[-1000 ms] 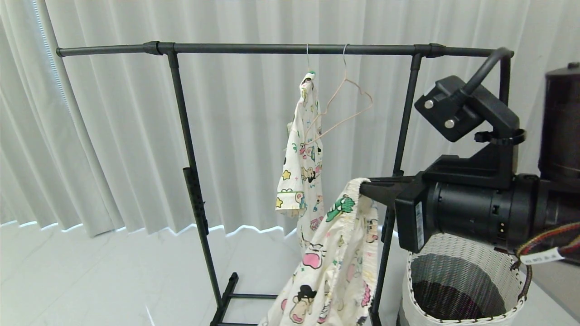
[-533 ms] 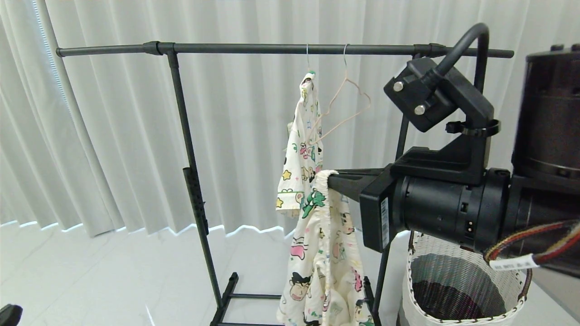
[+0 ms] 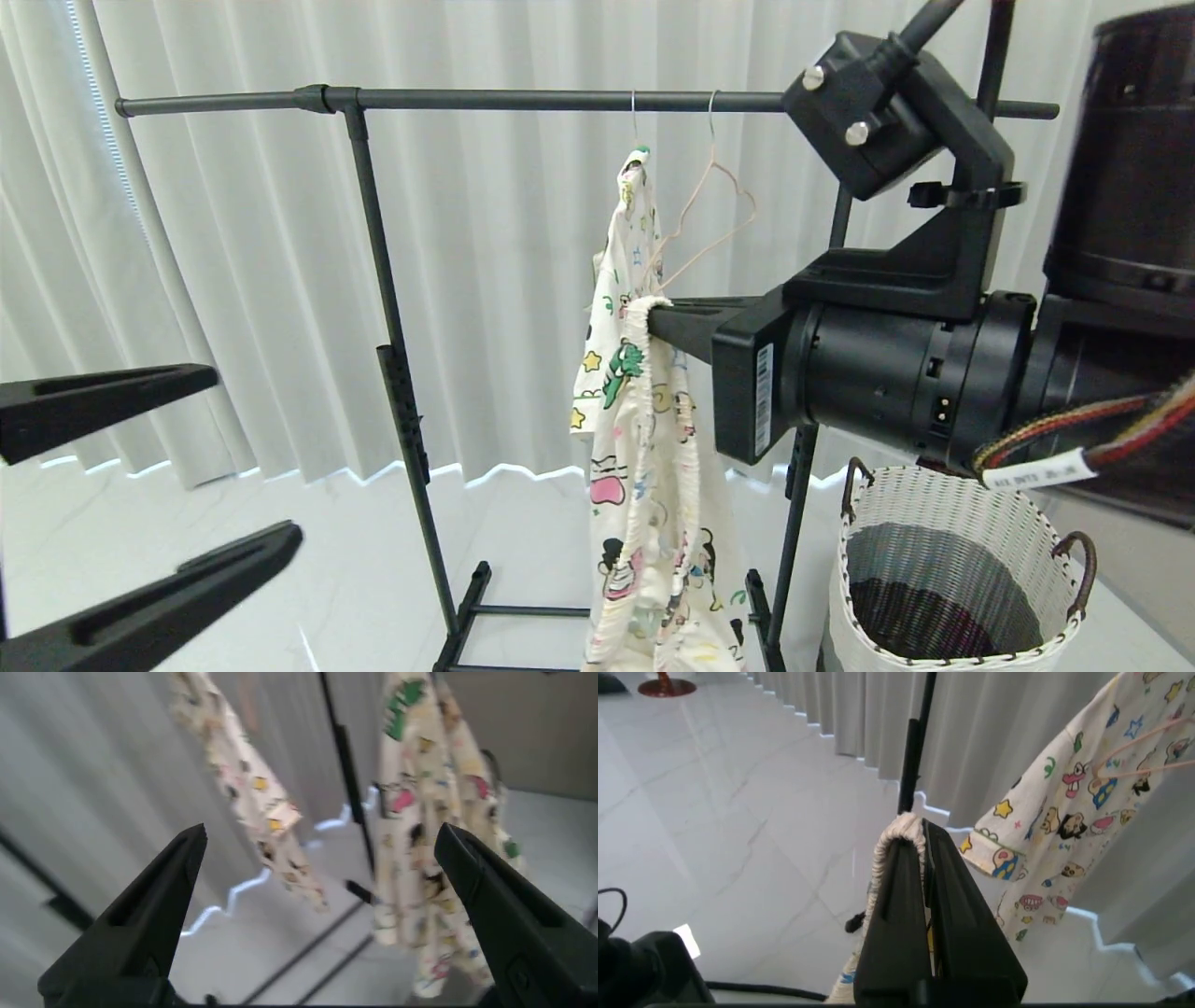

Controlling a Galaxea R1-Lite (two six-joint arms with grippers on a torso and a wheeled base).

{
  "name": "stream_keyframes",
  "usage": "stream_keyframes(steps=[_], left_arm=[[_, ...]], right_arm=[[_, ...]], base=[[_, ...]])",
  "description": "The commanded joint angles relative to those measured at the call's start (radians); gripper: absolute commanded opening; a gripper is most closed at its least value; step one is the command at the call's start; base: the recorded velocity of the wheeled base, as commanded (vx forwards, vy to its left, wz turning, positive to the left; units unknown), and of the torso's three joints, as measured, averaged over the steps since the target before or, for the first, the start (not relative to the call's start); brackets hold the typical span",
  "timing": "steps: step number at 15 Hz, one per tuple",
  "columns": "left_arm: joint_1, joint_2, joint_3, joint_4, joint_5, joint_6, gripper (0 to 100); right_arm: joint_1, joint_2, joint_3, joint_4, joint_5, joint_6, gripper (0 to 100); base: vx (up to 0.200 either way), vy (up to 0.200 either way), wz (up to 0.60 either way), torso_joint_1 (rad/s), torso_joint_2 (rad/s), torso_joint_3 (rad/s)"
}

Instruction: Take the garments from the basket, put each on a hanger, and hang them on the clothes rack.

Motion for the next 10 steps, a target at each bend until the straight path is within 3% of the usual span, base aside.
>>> stream_keyframes(steps=[1, 3, 6, 10], left_arm=[[-0.11, 0.152, -0.049, -0.004, 0.025, -0.068, 100], [-0.201, 0.243, -0.07, -0.088, 0.159, -0.185, 100], [-0.413, 0.352, -0.059, -0.139, 0.495, -0.328, 100], [-0.485, 0.37, -0.033, -0.139, 0.518, -0.348, 100]], right_arm=[[0.003, 0.011, -0.026, 0.001, 0.0, 0.0, 0], [0.006, 0.012, -0.04, -0.001, 0.0, -0.014, 0], [0.007, 0.012, -0.04, -0.001, 0.0, -0.03, 0], [0.009, 0.012, -0.064, -0.001, 0.0, -0.034, 0]], base=[[0.0, 0.0, 0.0, 0.0, 0.0, 0.0], [0.0, 0.0, 0.0, 0.0, 0.0, 0.0], [0.0, 0.0, 0.0, 0.0, 0.0, 0.0], [0.0, 0.0, 0.0, 0.0, 0.0, 0.0]])
